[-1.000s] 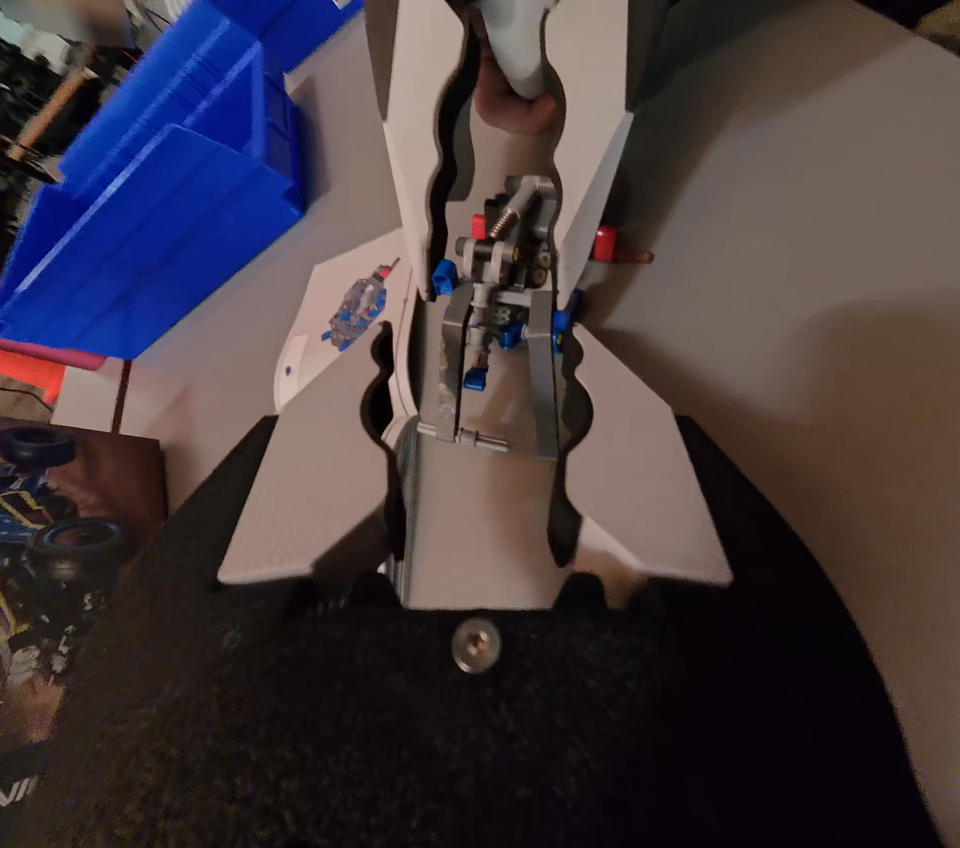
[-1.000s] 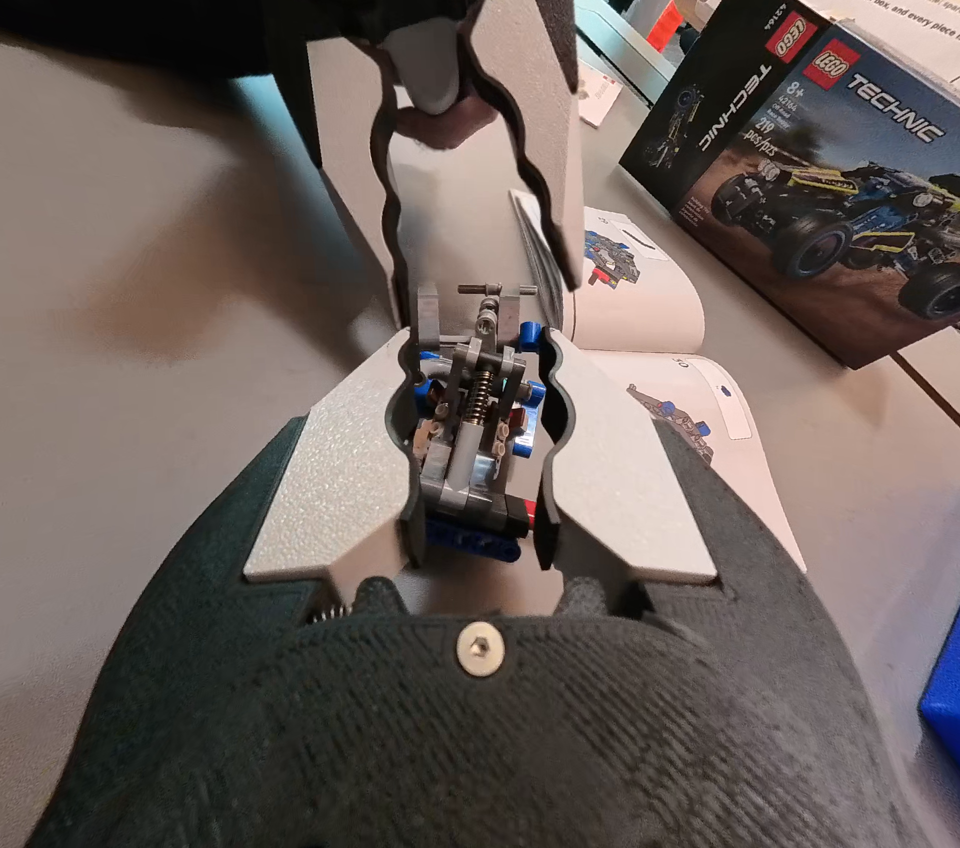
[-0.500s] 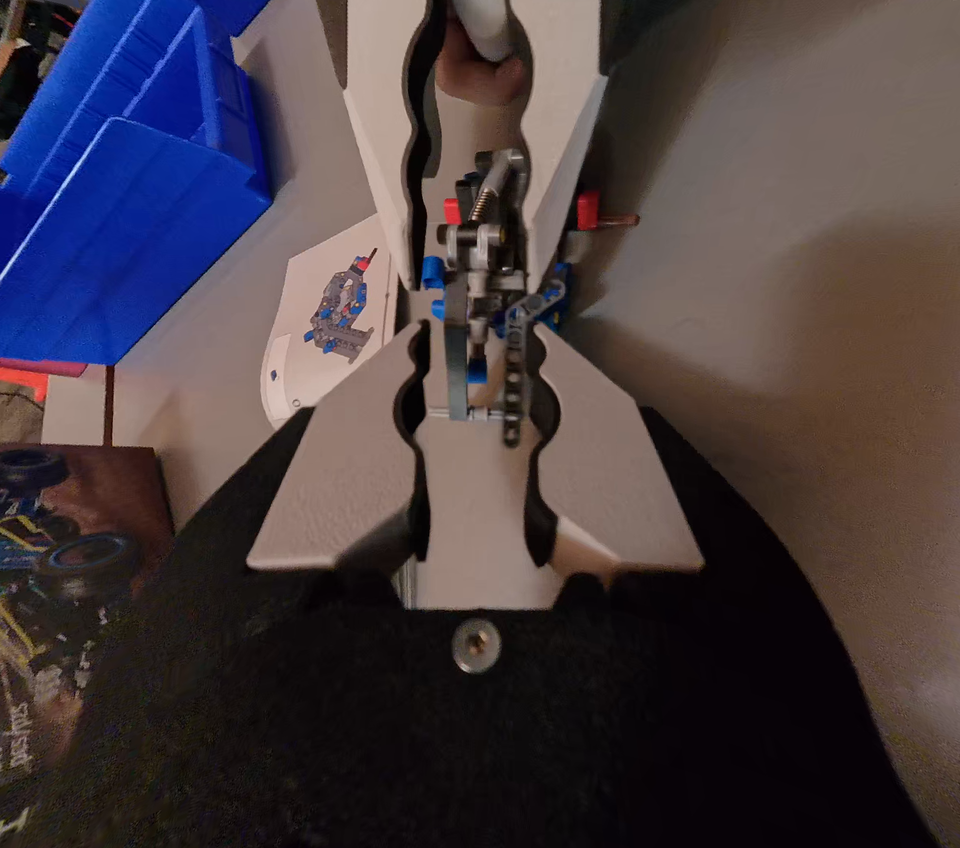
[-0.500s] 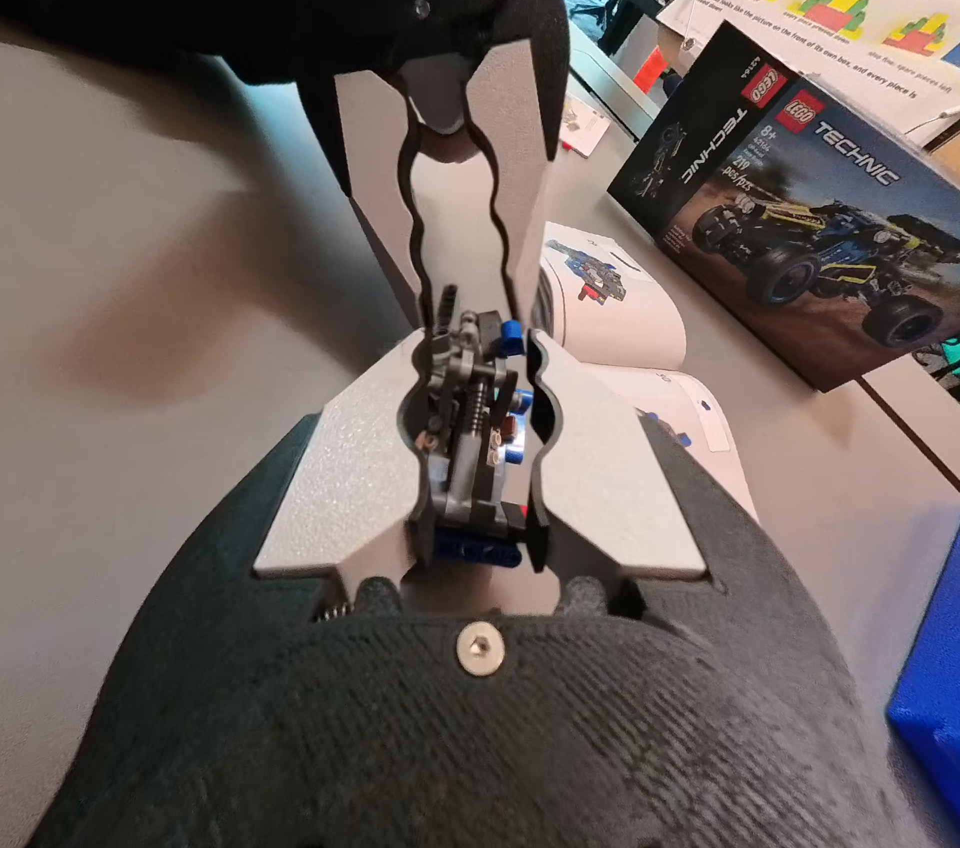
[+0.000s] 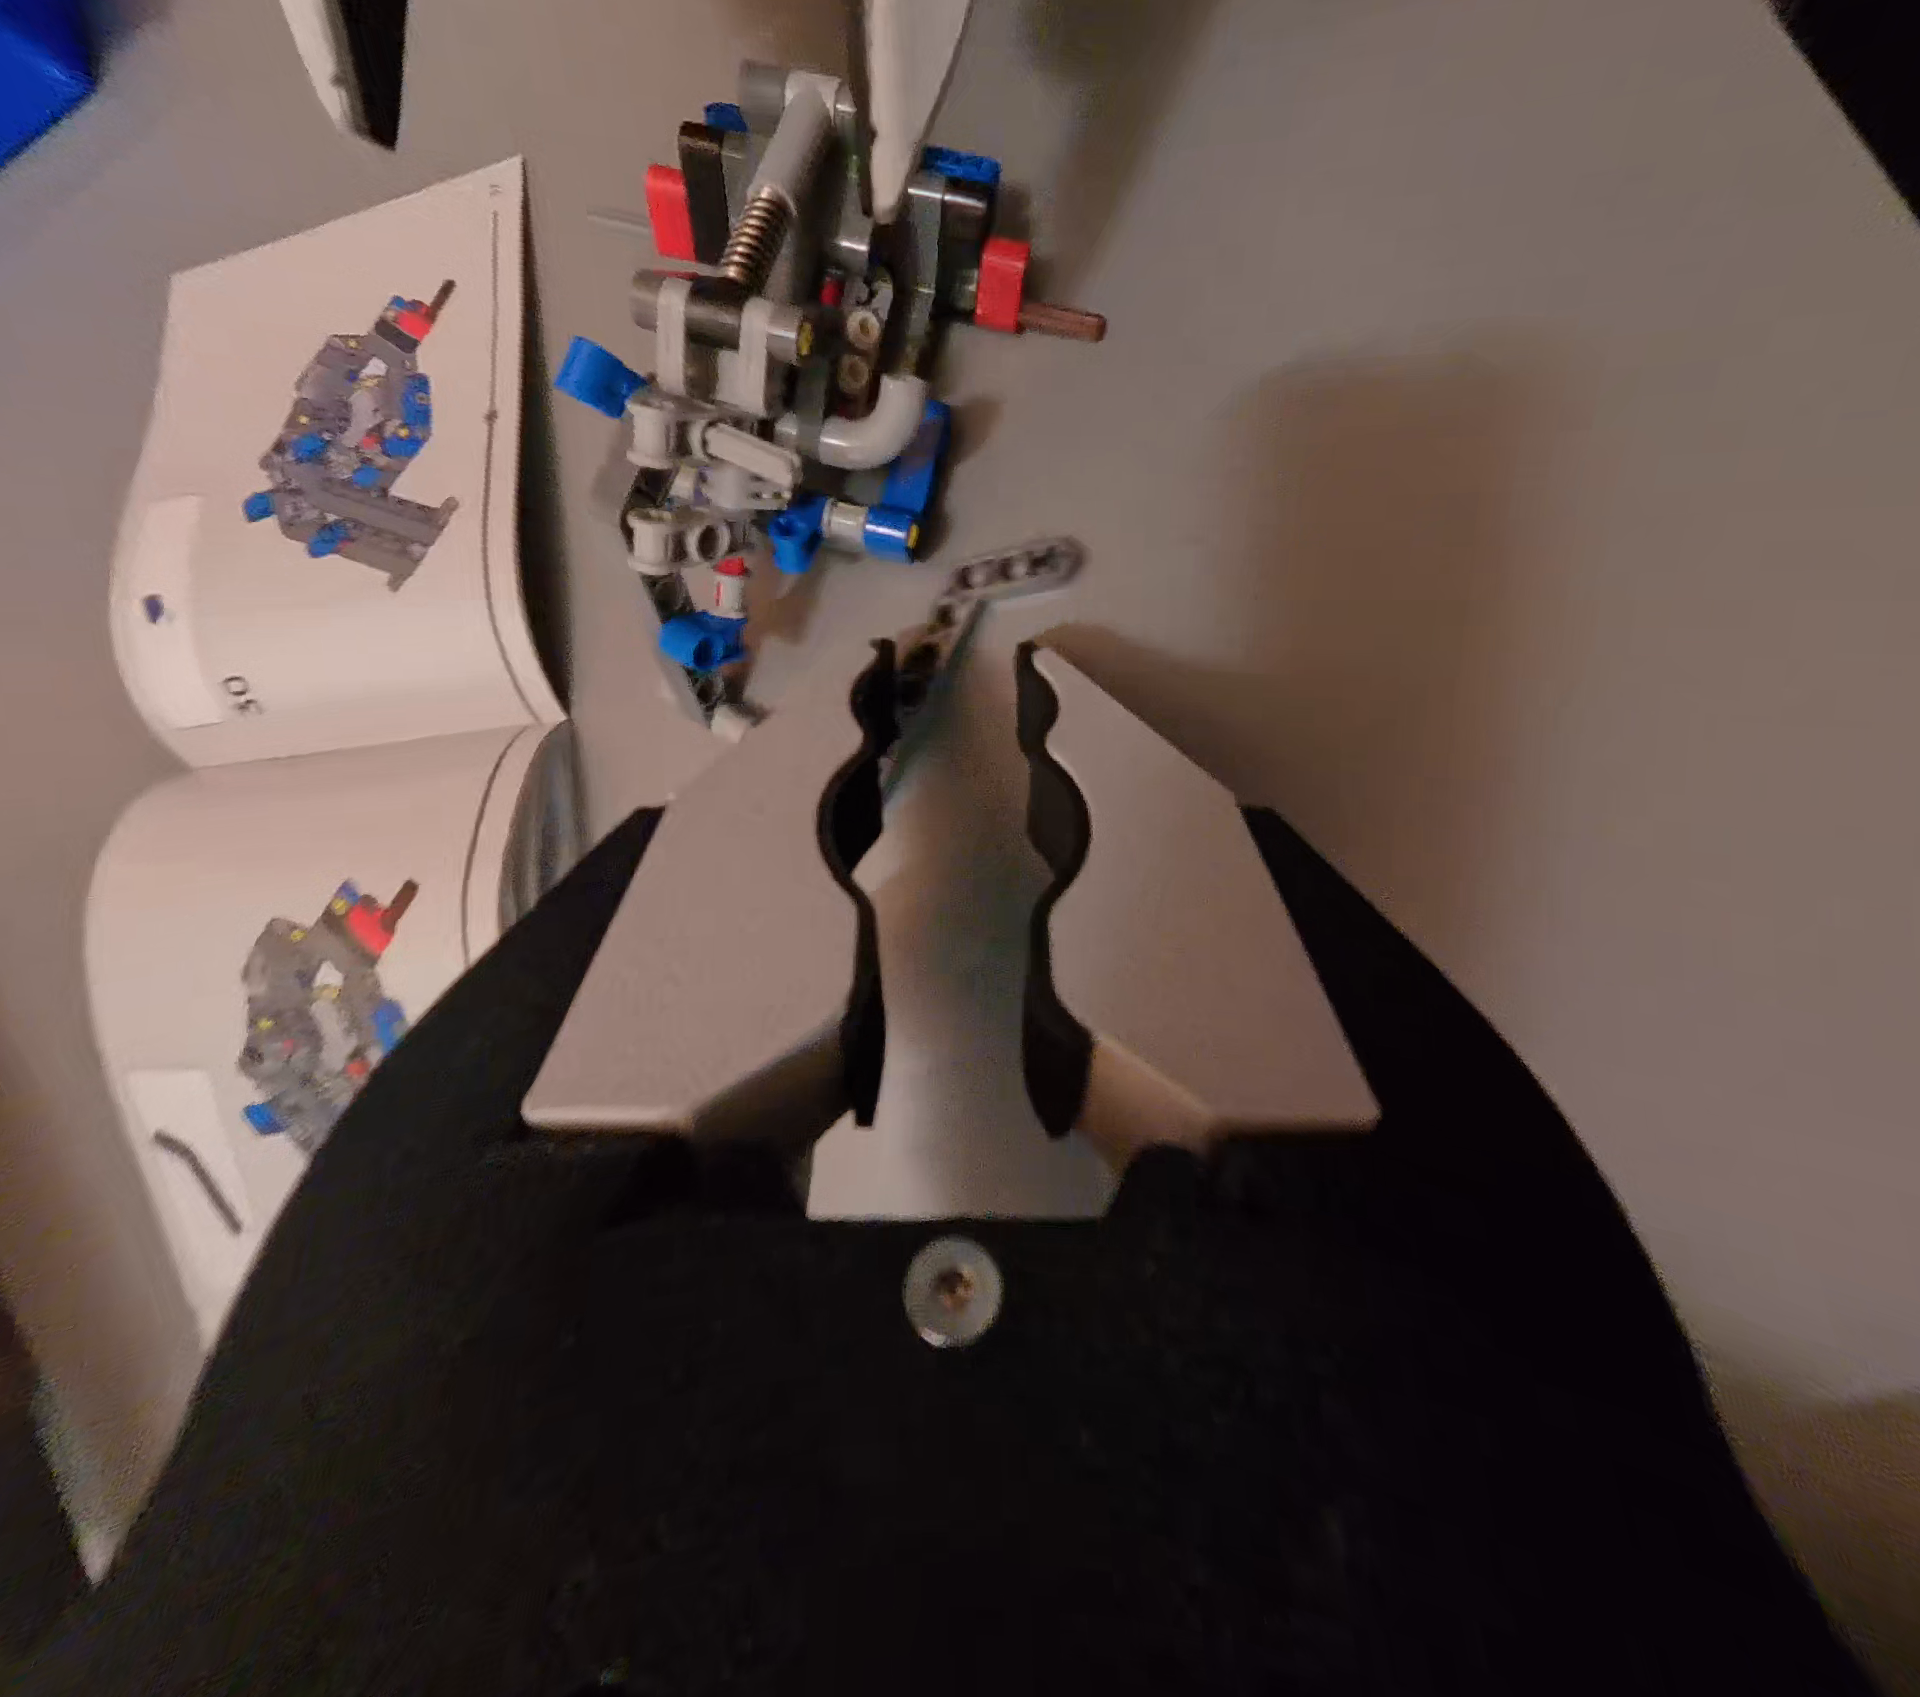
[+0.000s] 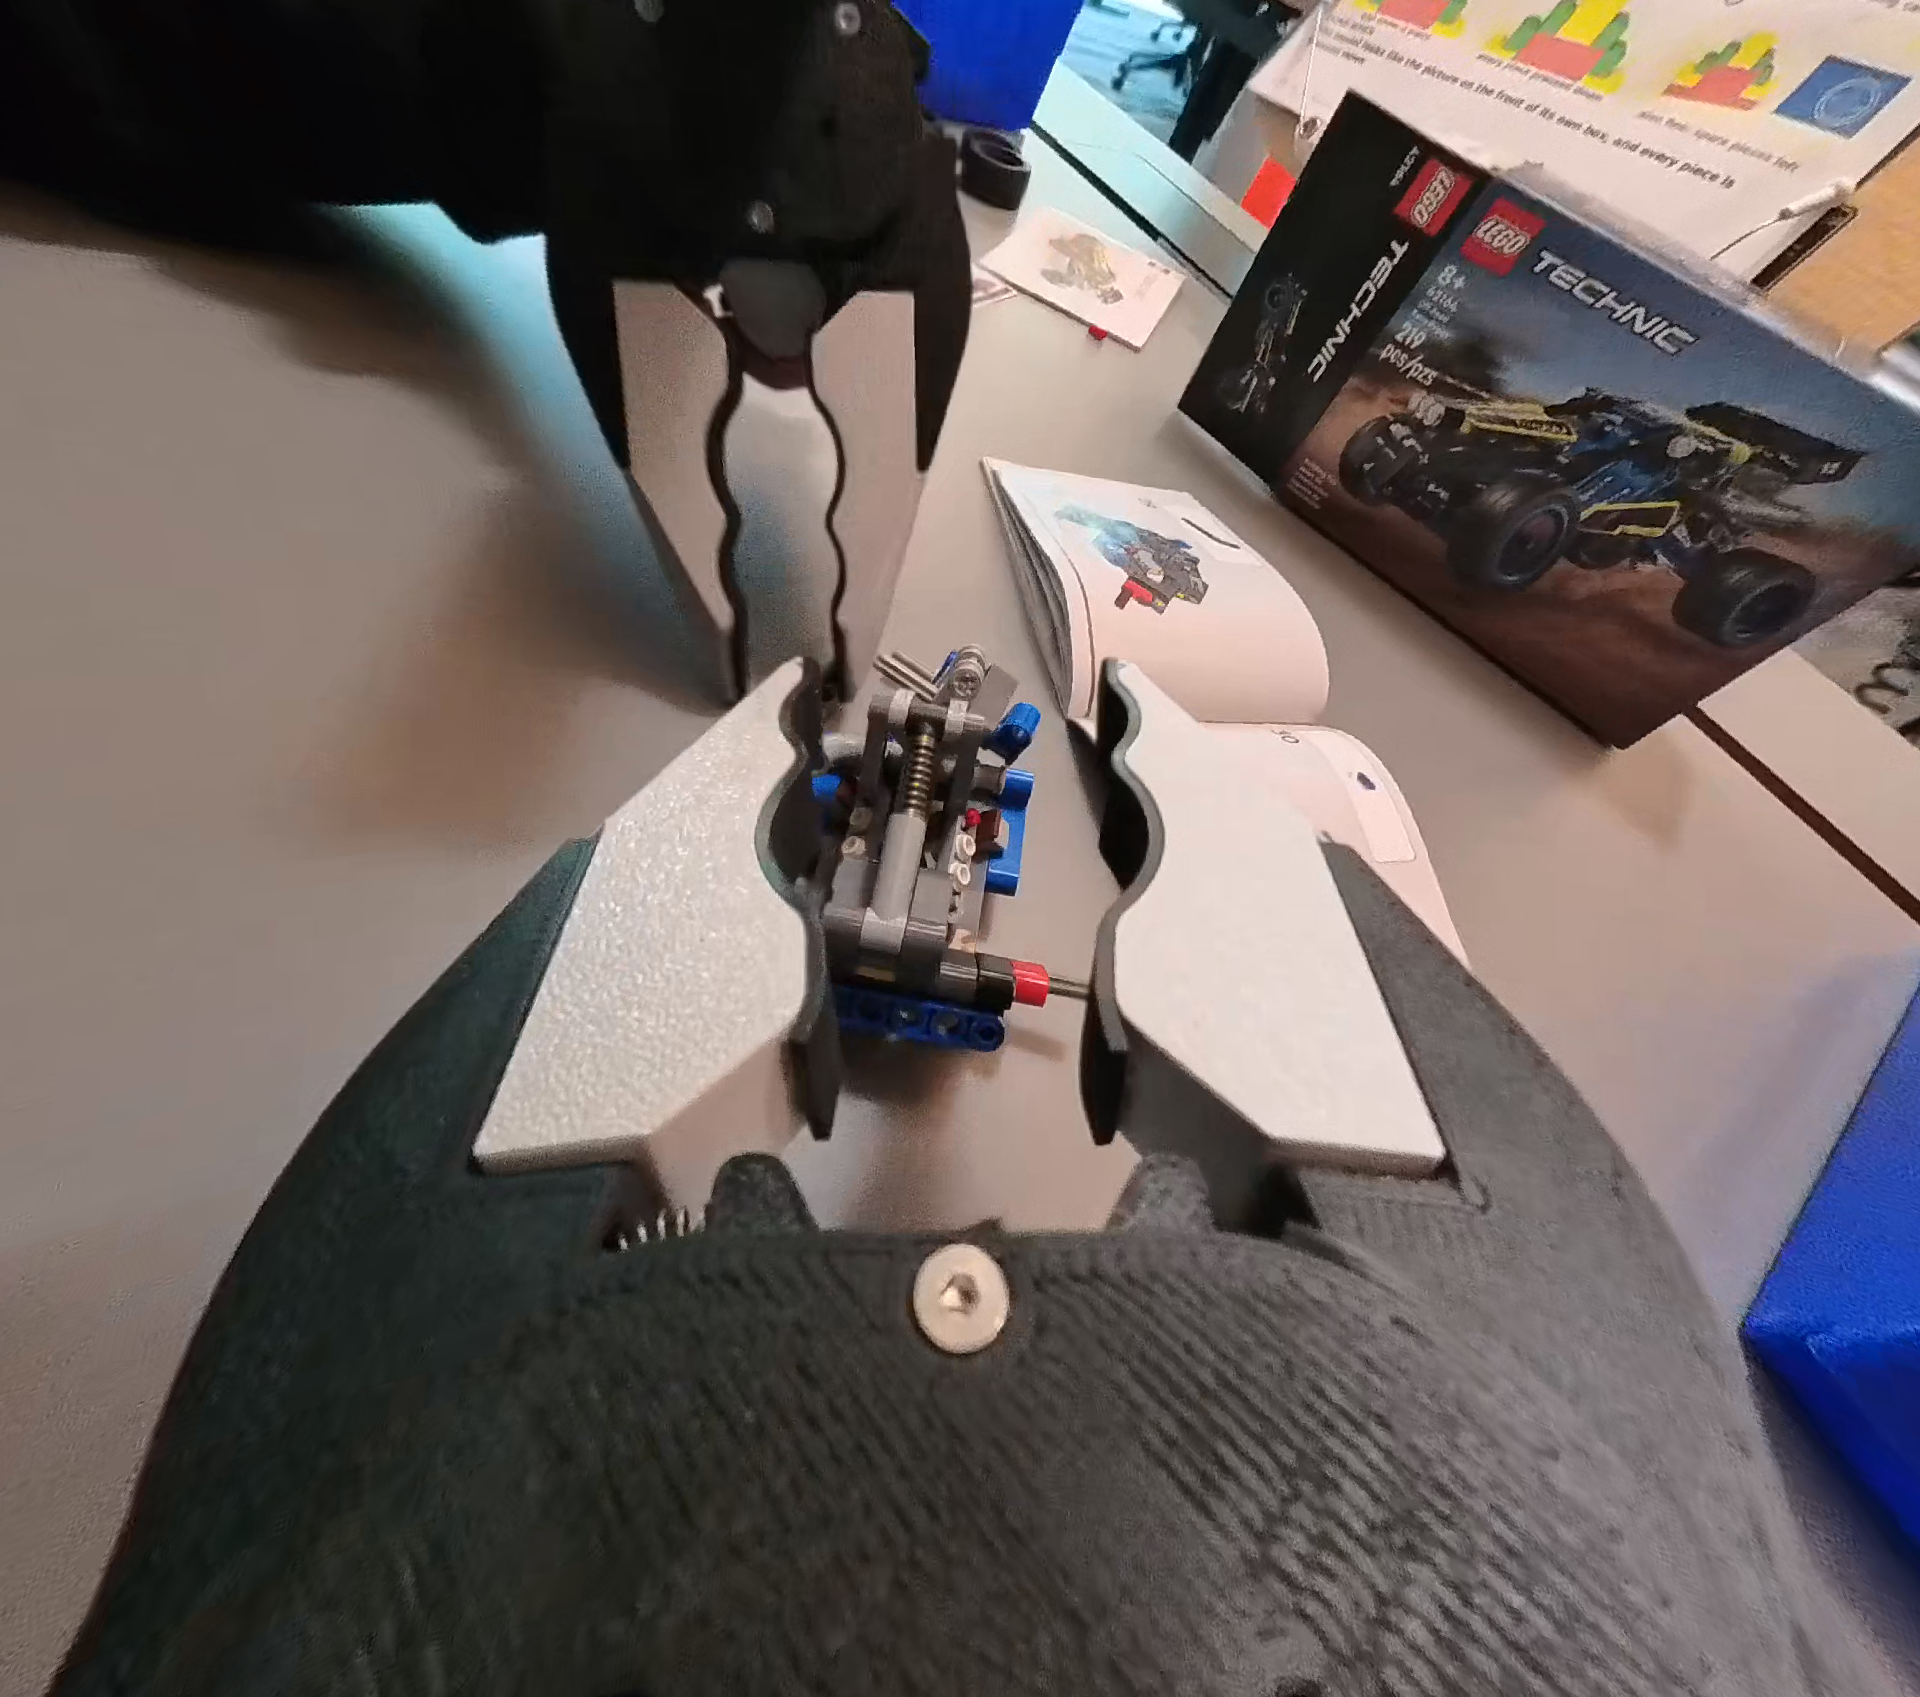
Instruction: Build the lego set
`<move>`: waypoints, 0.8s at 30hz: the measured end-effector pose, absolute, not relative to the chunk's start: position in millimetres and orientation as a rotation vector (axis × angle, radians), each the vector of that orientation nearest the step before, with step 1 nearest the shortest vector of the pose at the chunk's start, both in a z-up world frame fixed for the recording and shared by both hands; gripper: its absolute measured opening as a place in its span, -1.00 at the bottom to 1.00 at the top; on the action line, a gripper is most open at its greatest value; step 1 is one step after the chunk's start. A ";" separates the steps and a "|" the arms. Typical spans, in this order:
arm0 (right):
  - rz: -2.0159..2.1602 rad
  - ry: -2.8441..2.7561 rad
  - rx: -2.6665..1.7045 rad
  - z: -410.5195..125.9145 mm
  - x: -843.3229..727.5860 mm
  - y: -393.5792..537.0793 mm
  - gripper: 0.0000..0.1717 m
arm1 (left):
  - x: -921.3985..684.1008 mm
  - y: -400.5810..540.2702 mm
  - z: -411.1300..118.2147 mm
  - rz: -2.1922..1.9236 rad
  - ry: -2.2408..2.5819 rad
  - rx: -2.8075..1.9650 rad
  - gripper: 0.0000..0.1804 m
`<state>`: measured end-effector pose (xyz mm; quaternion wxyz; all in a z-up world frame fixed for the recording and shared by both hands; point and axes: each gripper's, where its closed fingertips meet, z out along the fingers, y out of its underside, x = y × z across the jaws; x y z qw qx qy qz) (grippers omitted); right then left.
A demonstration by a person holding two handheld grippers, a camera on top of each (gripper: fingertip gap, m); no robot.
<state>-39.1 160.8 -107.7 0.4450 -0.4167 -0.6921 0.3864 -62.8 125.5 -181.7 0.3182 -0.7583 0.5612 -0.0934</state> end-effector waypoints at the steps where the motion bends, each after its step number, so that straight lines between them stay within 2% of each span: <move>1: 0.947 -1.725 -1.048 -106.5 -37.8 160.0 -0.42 | -61.1 125.6 -183.5 -0.255 1.481 -2.006 -0.89; 5: 0.834 -1.726 -1.130 -100.5 -35.5 161.7 -0.48 | -68.8 130.3 -173.9 -0.086 1.480 -1.961 -0.95; 10: 0.885 -1.712 -1.260 -97.8 -46.3 147.4 -0.48 | -66.6 138.7 -98.5 0.120 1.188 -1.623 -0.95; 12: 0.986 -1.688 -1.278 -95.4 -53.4 137.7 -0.55 | -68.7 136.9 -85.1 0.250 1.166 -1.525 -0.95; 17: 1.093 -1.704 -1.235 -90.0 -56.4 121.8 -0.83 | -65.5 127.8 -85.2 0.322 1.180 -1.462 -0.95; 24: 0.920 -1.790 -1.155 -103.7 -58.8 122.3 -0.90 | -58.6 122.9 -92.8 0.135 1.233 -1.575 -0.86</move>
